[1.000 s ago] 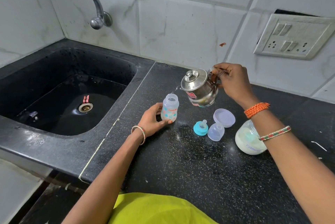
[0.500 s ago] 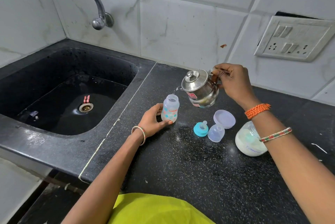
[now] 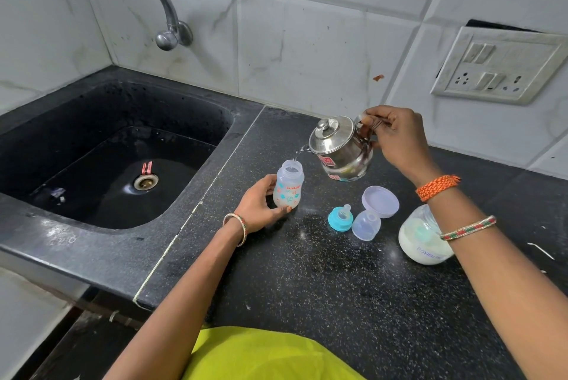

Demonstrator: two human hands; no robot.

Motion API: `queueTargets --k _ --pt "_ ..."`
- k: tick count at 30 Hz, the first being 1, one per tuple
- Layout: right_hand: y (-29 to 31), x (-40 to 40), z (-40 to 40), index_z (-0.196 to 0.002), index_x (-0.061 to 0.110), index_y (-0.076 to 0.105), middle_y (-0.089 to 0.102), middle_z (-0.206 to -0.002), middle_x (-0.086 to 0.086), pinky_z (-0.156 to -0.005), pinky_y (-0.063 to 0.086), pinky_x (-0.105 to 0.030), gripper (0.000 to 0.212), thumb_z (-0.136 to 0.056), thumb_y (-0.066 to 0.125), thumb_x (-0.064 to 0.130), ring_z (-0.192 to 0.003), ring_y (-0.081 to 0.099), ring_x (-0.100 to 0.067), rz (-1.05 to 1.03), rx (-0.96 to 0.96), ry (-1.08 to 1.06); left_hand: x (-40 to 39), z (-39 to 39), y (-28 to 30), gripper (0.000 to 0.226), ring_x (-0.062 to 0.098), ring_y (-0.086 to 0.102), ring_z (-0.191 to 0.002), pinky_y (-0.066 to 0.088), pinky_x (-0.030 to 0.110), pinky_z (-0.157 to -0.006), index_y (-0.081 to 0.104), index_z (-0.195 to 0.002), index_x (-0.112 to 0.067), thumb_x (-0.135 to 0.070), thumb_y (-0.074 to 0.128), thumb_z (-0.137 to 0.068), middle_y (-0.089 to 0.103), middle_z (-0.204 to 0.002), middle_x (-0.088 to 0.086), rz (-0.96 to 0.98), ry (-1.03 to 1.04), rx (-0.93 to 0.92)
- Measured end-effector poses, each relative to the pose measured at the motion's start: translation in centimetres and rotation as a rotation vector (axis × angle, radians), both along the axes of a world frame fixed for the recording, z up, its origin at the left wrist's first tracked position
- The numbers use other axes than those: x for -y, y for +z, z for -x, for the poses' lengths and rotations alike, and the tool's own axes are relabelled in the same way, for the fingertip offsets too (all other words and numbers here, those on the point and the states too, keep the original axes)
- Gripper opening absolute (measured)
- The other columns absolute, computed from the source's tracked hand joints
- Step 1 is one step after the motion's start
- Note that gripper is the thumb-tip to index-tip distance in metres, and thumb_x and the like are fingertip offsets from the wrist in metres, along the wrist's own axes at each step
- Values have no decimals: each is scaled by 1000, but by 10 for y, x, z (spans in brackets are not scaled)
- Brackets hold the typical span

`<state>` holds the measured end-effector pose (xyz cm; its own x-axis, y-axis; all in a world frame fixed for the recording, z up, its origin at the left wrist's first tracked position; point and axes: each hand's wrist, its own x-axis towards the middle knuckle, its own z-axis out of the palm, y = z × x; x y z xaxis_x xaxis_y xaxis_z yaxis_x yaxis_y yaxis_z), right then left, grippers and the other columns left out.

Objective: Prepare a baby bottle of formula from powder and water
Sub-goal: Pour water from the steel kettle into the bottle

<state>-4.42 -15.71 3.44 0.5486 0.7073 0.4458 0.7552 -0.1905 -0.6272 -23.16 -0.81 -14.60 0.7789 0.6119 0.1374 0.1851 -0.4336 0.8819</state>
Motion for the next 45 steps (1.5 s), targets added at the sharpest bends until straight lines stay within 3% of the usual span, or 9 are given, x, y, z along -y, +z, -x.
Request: queueTargets --k 5,10,13,20,27,34,45 --pt "0 1 0 -113 3 67 71 -107 -13 -89 55 -46 27 -91 60 18 -99 67 -24 -4 2 -7 6 2 9 65 10 55 -107 43 11 -92 41 -129 -12 -17 62 -68 55 -117 -2 84 3 75" --pt "-1 2 -1 -113 3 67 71 -106 -13 -87 56 -46 27 -91 60 18 -99 67 -25 -9 13 -8 -2 4 5 58 22 57 -110 48 30 -93 43 -124 -9 -9 48 -66 58 -117 13 330 150 247" --pt "-1 1 0 -112 3 67 71 -106 -14 -87 56 -47 27 -91 60 18 -98 67 -26 -11 9 -6 -4 4 5 50 25 58 -109 50 31 -89 47 -117 -12 -3 45 -68 60 -114 14 396 181 263" --pt "-1 -1 1 -112 3 68 71 -104 -14 -85 57 -47 26 -91 61 17 -96 68 -25 -25 -2 -9 -4 1 4 44 19 60 -98 53 19 -82 52 -111 -8 17 37 -78 62 -104 9 365 195 228" --pt "-1 2 5 -111 2 68 71 -105 -14 -85 57 -43 26 -91 61 16 -94 67 -22 -20 44 -3 1 3 9 41 12 60 -92 52 15 -81 55 -107 -7 16 41 -77 63 -102 7 265 173 183" --pt "-1 2 5 -111 2 67 71 -104 -14 -85 57 -44 26 -91 60 16 -94 67 -23 -20 31 0 1 4 8 42 14 61 -94 52 22 -86 56 -108 -9 15 43 -77 63 -105 7 249 177 165" --pt "-2 2 3 -110 3 68 72 -100 -13 -83 57 -46 25 -91 61 18 -92 68 -24 -43 4 -6 1 4 8 42 16 61 -94 53 19 -83 56 -108 -9 16 43 -77 63 -104 7 264 175 164"
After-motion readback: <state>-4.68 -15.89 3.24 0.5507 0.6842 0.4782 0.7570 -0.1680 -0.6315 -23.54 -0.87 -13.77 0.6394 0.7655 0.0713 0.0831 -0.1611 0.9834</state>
